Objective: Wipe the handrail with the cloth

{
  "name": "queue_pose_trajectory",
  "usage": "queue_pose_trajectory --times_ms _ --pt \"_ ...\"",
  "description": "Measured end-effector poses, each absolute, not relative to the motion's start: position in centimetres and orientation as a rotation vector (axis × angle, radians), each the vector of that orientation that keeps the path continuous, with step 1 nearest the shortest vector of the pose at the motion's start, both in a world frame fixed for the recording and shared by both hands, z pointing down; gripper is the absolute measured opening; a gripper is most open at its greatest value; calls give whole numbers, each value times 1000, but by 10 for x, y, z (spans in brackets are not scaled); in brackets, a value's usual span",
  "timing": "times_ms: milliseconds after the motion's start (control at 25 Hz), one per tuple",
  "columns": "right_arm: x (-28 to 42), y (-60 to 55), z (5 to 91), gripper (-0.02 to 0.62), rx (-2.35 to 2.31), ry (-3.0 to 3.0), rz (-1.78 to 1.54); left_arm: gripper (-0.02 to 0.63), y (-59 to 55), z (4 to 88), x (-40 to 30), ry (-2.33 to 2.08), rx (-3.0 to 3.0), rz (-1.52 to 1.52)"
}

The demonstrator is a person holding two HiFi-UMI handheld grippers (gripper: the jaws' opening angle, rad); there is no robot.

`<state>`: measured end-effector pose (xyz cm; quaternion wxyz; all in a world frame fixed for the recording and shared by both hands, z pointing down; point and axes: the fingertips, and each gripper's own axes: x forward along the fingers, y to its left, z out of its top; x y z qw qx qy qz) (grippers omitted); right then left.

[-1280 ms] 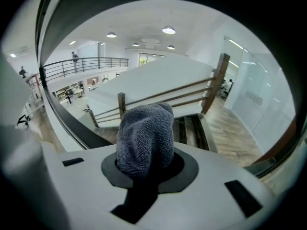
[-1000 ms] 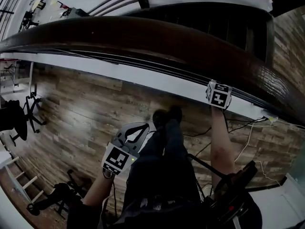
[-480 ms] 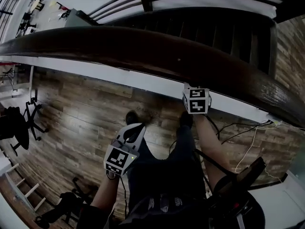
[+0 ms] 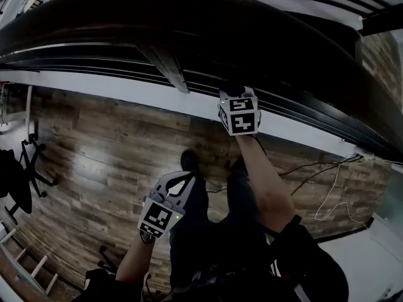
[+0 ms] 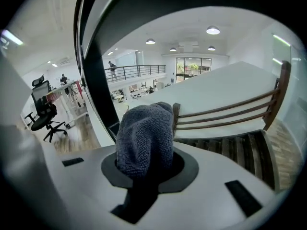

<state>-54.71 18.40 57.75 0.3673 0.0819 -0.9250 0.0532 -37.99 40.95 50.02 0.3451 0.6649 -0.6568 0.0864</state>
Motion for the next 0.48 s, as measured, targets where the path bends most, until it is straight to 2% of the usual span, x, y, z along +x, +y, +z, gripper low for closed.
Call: queue_pose_trajectory --times_ms 200,320,480 --pt "-588 224 568 66 194 -2487 250 6 437 528 -394 -1693 1689 179" --pt "-582 254 566 66 132 -2589 403 6 444 539 -400 -1695 1683 141" --pt "-548 277 642 66 78 -2513 447 6 450 568 -401 -1690 1683 106"
